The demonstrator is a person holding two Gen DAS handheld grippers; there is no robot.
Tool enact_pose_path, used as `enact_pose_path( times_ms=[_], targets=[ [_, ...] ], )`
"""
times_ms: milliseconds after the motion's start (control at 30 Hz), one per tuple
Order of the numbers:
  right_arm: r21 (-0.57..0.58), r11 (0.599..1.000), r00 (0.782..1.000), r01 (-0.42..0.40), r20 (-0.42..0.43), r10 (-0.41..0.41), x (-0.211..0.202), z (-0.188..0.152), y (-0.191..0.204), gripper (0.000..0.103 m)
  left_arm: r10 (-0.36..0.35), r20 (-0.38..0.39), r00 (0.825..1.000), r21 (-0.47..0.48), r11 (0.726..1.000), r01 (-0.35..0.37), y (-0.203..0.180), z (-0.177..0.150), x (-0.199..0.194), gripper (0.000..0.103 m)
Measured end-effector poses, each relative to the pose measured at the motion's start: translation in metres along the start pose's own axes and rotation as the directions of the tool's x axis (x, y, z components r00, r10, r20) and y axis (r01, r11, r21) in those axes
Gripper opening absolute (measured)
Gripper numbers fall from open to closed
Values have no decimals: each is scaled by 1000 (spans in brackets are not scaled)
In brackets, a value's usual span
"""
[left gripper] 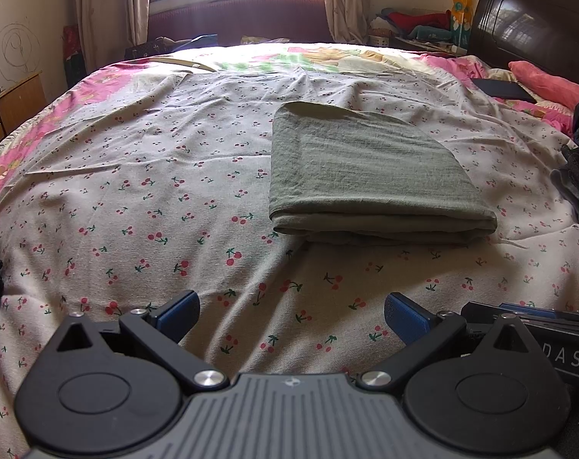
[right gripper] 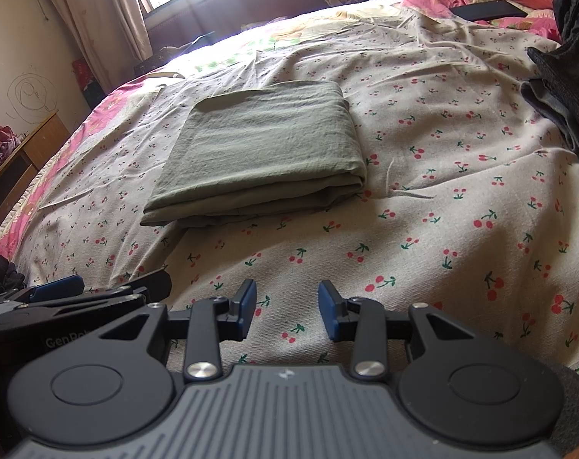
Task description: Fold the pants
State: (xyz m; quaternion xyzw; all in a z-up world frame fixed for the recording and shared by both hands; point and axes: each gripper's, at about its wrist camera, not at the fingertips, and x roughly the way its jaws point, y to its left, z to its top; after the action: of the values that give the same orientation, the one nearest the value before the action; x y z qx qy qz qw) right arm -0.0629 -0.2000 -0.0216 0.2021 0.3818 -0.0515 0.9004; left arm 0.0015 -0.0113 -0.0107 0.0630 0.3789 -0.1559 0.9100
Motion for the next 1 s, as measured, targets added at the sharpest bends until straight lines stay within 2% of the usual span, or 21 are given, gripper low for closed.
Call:
enact_pose_path(
  times_ms=[1000],
  targets=[
    [-12, 1000, 1000, 16, 4, -16, -3, -1, 1, 37, 0, -1, 1000, 3, 1000, 0, -5, -1, -2, 103]
  ],
)
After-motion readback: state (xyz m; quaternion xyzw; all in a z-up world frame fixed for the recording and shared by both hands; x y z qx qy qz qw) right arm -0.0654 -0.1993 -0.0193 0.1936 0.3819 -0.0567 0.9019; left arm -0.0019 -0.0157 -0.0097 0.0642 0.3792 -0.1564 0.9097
